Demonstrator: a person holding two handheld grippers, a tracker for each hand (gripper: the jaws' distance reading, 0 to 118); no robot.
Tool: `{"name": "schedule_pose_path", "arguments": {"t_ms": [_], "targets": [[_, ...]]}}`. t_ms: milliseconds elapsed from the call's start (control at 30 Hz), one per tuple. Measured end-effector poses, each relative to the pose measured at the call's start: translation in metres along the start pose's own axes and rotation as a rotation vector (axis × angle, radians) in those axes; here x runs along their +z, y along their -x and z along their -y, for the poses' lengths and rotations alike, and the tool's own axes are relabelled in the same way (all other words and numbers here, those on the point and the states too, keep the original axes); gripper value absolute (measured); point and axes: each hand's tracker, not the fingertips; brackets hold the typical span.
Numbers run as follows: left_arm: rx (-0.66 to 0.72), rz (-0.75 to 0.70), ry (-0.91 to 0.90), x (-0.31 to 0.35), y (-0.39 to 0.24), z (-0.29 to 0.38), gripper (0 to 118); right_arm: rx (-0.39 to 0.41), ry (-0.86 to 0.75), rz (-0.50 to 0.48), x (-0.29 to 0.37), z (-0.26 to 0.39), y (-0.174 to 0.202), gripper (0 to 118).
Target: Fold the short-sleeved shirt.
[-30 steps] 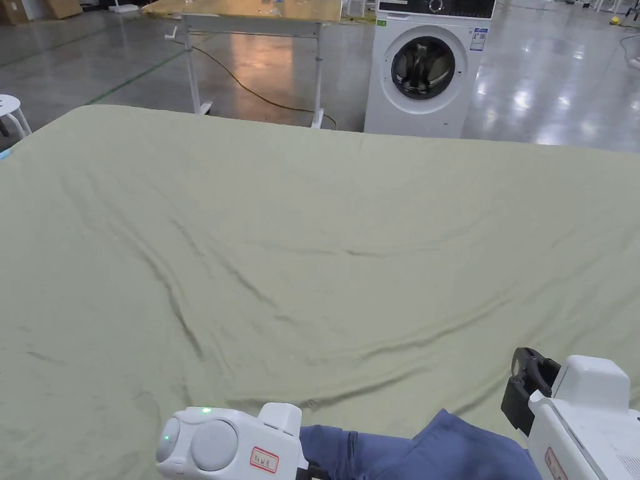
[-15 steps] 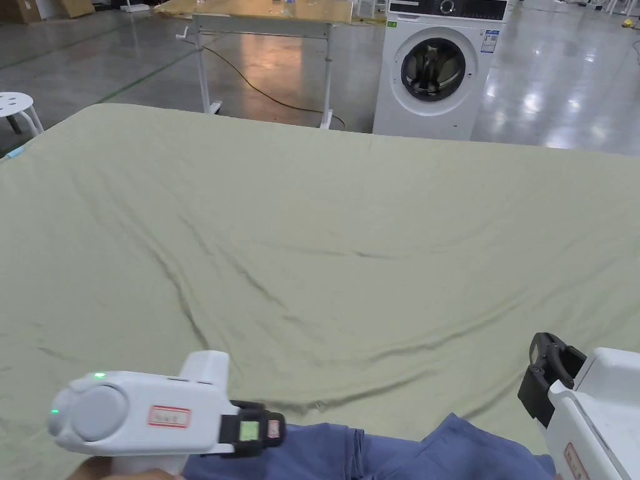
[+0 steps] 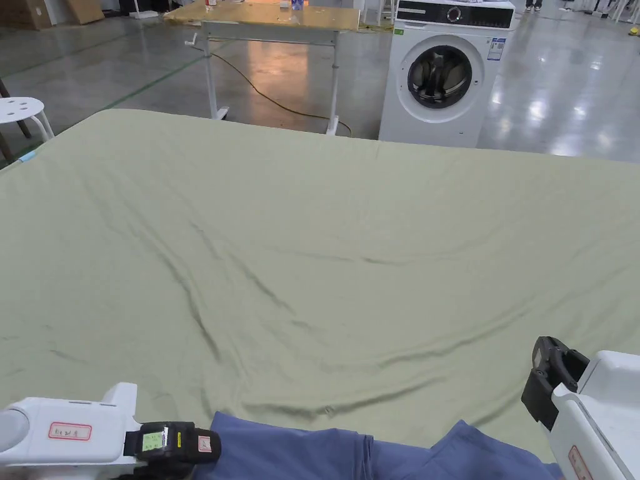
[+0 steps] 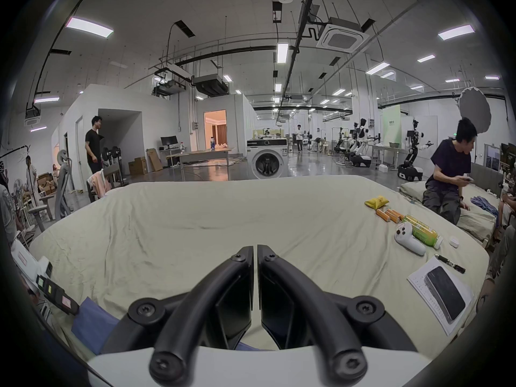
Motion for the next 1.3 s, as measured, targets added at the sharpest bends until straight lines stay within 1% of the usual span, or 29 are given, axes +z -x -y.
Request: {"name": "schedule_pose_path", "arguments": {"t_ms": [67, 133, 167, 233, 267, 300, 333, 367, 433, 467, 633, 800, 833, 867, 900, 967, 1067, 1100, 1133, 1200, 1300], "targets": [[0.028, 0.138, -0.002, -0.011, 0.011, 0.002, 55, 0.000, 0.006, -0.001, 0.000, 0.000, 0.001, 2], [0.060, 0.210, 0.001, -0.019, 0.016, -0.003, 55, 0.003, 0.009, -0.001, 0.001, 0.000, 0.002, 2], [0.059, 0.221, 0.006, -0.024, 0.017, -0.003, 53, 0.005, 0.009, 0.001, 0.002, 0.000, 0.002, 2], [0.039, 0.205, 0.003, -0.027, 0.013, 0.000, 36, 0.008, 0.010, 0.003, 0.002, 0.000, 0.002, 2], [0.004, 0.167, 0.003, -0.029, 0.009, 0.001, 24, 0.009, 0.009, 0.003, 0.002, -0.001, 0.002, 2], [-0.030, 0.126, 0.008, -0.030, 0.007, 0.001, 19, 0.009, 0.010, 0.005, 0.002, -0.001, 0.002, 2], [-0.056, 0.114, 0.007, -0.030, 0.005, 0.001, 17, 0.009, 0.010, 0.006, 0.002, -0.001, 0.002, 2], [-0.043, 0.137, 0.001, -0.031, 0.008, 0.001, 13, 0.009, 0.010, 0.007, 0.002, -0.001, 0.001, 2], [-0.032, 0.139, -0.001, -0.025, 0.006, -0.002, 10, 0.011, 0.016, 0.007, 0.001, -0.001, 0.002, 2], [-0.030, 0.134, -0.006, -0.023, 0.003, -0.002, 9, 0.011, 0.018, 0.006, 0.001, 0.000, 0.002, 2], [-0.125, 0.099, -0.039, 0.004, -0.033, -0.005, 8, 0.013, 0.021, 0.002, 0.000, -0.002, 0.002, 2], [-0.176, -0.033, -0.103, 0.054, -0.054, -0.022, 8, 0.015, 0.014, -0.003, -0.002, -0.005, 0.002, 2], [-0.160, -0.059, -0.107, 0.066, -0.055, -0.027, 8, 0.016, 0.013, -0.004, -0.001, -0.006, 0.003, 2], [-0.156, -0.107, -0.127, 0.081, -0.058, -0.032, 8, 0.015, 0.013, -0.007, -0.002, -0.007, 0.003, 2], [-0.182, -0.148, -0.142, 0.093, -0.057, -0.037, 8, 0.014, 0.012, -0.010, -0.002, -0.007, 0.003, 2], [-0.199, -0.273, -0.158, 0.114, -0.065, -0.045, 8, 0.018, 0.009, -0.019, -0.004, -0.008, 0.006, 2], [-0.265, -0.436, -0.186, 0.130, -0.083, -0.052, 8, 0.015, 0.009, -0.032, -0.006, -0.008, 0.010, 2], [-0.253, -0.460, -0.193, 0.132, -0.089, -0.054, 8, 0.013, 0.009, -0.035, -0.006, -0.008, 0.011, 2], [-0.252, -0.449, -0.192, 0.132, -0.094, -0.055, 8, 0.011, 0.010, -0.038, -0.007, -0.008, 0.012, 2], [-0.258, -0.451, -0.183, 0.123, -0.125, -0.043, 8, 0.009, 0.011, -0.046, -0.008, -0.007, 0.015, 2], [-0.316, -0.446, -0.143, 0.107, -0.155, -0.031, 8, 0.013, 0.014, -0.056, -0.007, -0.007, 0.017, 2]]}}
